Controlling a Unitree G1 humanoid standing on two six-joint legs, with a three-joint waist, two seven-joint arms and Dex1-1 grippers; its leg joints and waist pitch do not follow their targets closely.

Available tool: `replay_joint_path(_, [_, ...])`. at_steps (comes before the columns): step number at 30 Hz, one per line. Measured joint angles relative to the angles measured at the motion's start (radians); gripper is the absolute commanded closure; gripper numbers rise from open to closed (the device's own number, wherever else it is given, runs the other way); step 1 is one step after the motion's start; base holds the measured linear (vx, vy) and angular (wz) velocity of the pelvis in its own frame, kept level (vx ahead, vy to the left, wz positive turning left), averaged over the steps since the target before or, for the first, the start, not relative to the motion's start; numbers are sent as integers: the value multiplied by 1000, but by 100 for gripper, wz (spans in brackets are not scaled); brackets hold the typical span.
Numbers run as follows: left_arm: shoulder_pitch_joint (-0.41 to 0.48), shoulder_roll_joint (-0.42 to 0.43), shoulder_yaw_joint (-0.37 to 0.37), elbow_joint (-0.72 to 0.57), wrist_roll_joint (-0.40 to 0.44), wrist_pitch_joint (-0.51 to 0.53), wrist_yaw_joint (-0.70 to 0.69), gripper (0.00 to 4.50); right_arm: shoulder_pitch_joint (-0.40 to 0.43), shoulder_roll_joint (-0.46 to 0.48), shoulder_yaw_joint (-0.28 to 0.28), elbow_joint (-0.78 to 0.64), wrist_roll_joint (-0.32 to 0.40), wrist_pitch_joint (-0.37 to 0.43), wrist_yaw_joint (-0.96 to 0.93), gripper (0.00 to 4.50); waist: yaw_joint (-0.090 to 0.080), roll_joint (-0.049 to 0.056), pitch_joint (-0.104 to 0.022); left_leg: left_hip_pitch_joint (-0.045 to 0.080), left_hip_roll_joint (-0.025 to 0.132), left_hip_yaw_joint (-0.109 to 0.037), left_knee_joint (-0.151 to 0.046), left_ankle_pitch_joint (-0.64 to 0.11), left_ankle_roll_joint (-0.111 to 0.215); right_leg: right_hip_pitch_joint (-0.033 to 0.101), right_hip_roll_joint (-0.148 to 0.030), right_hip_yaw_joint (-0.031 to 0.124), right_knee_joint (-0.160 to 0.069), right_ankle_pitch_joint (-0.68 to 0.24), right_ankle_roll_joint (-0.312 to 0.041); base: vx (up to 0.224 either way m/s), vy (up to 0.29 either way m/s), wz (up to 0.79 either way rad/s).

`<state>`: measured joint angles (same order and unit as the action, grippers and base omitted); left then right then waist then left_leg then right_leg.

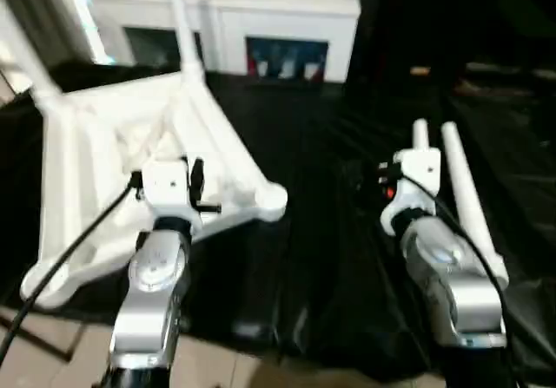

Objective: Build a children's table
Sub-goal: Pick table leg

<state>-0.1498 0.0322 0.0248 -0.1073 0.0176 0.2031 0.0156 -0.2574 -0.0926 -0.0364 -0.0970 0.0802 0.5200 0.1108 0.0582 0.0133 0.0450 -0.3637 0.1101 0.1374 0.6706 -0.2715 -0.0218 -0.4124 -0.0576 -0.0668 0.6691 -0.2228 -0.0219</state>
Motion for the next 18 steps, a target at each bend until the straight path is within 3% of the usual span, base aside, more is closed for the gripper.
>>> replay_joint_path(3, [-6, 5, -2, 4, 3, 0, -1, 341, -53, -10, -8, 31, 4, 40, 3, 11, -8, 4, 6, 14, 6, 3, -25, 8, -15, 10, 3, -6, -19, 4, -1, -57, -58, 4])
replay_joint_path(8, [-21, 19, -4, 24, 6, -1, -17, 341, -196, -46, -27, 160, 5, 91, 2, 11, -25, 0, 8, 13, 9, 5, -34, 25, -16, 14, 3, -11, -29, 18, -8, -21, -12, 2])
replay_joint_path(10, [-21, 31, -20, 25, -10, 2, -63, 341, -242, -64, -39, 220, -8, 105, -18, 11, -24, -2, 9, 11, 10, 5, -34, 25, -16, 14, 3, -12, -31, 20, -10, 0, 0, 0])
replay_joint_path(16, [10, 197, -152, -89, -138, 17, -421, 341, -434, -116, -58, 458, -37, 159, -70, 11, -20, -3, 8, -4, 12, 6, -34, 36, -5, 3, 3, -16, -39, 28, -18, 21, 6, 1])
replay_joint_path(18, [25, 270, -177, -148, -203, 67, -544, 341, -484, -120, -55, 514, -44, 233, -82, 11, -19, -6, 9, -5, 12, 8, -34, 32, 1, 2, 2, -17, -38, 25, -23, 32, 9, 1])
